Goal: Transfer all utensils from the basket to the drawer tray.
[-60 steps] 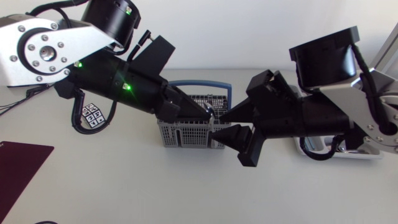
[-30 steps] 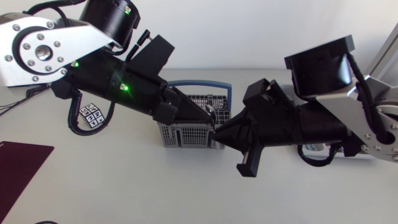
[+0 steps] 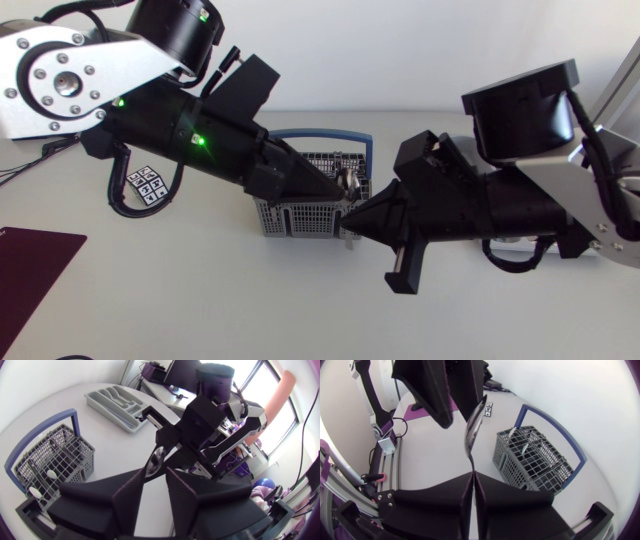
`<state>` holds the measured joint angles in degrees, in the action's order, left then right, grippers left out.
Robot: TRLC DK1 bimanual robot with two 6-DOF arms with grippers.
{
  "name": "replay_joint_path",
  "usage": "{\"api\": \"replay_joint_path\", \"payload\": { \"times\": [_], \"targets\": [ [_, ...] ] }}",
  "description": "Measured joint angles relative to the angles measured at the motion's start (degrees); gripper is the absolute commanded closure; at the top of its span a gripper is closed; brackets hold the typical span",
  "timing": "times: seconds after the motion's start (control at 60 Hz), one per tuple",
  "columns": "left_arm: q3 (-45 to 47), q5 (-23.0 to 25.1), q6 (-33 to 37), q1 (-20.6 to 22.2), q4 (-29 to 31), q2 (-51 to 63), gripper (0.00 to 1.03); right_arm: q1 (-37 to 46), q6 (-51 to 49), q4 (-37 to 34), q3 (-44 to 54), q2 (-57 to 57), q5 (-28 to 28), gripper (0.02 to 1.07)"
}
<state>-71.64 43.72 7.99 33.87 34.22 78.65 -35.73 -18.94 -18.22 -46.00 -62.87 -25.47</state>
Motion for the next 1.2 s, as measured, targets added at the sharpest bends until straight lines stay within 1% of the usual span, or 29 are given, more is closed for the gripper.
{"api": "replay_joint_path", "payload": {
  "times": [0.083, 0.1, 0.15, 0.267, 0.417, 0.467, 0.567, 0.683, 0.717, 0.733, 0.8, 0.867, 1.05, 1.2],
  "targets": [
    [-0.2, 0.0, 0.0, -0.3, 0.0, -0.2, 0.31, 0.2, -0.1, -0.8, 0.1, 0.2, 0.0, 1.01],
    [-0.3, 0.0, 0.0, -0.4, 0.0, -0.3, 0.28, 0.3, -0.3, -1.0, 0.1, 0.3, 0.0, 1.01],
    [-0.9, 0.0, 0.0, -0.9, -0.1, -0.4, 0.25, 1.1, -0.8, -1.5, 0.5, 0.9, 0.1, 1.01],
    [-1.9, -0.3, 0.0, -2.4, -0.2, -1.0, 0.17, 5.4, -2.5, -3.9, 1.2, 2.6, 0.3, 1.01],
    [-1.9, -1.4, 0.0, -5.3, -1.0, -2.0, 0.17, 15.0, -7.1, -6.4, 1.9, 4.7, 0.7, 1.01],
    [-1.9, -2.8, 0.0, -6.3, -1.4, -2.1, 0.17, 18.1, -8.9, -6.7, 2.3, 5.2, 1.4, 1.01],
    [-1.9, -8.0, 0.0, -7.5, -2.4, -2.2, 0.17, 25.6, -13.4, -7.1, 3.7, 5.7, 2.4, 1.01],
    [-1.9, -13.4, 0.1, -7.5, -2.4, -2.1, 0.16, 35.0, -19.2, -6.7, 5.5, 5.5, 3.7, 1.01],
    [-1.9, -14.6, 0.3, -7.4, -2.4, -2.0, 0.15, 38.0, -21.0, -6.0, 5.9, 5.2, 3.7, 1.01],
    [-1.9, -15.7, 0.9, -7.5, -2.5, -1.9, 0.15, 41.1, -22.9, -5.5, 6.0, 4.5, 4.0, 1.01],
    [-1.8, -17.6, 1.3, -7.2, -2.8, -1.8, 0.15, 46.9, -26.3, -3.1, 6.0, 2.9, 4.8, 1.01],
    [-1.3, -18.4, 1.6, -7.0, -2.8, -1.8, 0.14, 51.6, -29.7, -0.2, 6.0, 0.8, 5.8, 1.01],
    [-0.4, -20.0, 2.4, -6.5, -2.8, -1.7, 0.14, 60.0, -36.1, 6.6, 6.0, -6.5, 9.0, 1.01],
    [0.2, -21.3, 2.6, -5.9, -2.8, -1.7, 0.14, 64.2, -40.1, 12.9, 6.0, -12.0, 11.0, 1.01]
  ]
}}
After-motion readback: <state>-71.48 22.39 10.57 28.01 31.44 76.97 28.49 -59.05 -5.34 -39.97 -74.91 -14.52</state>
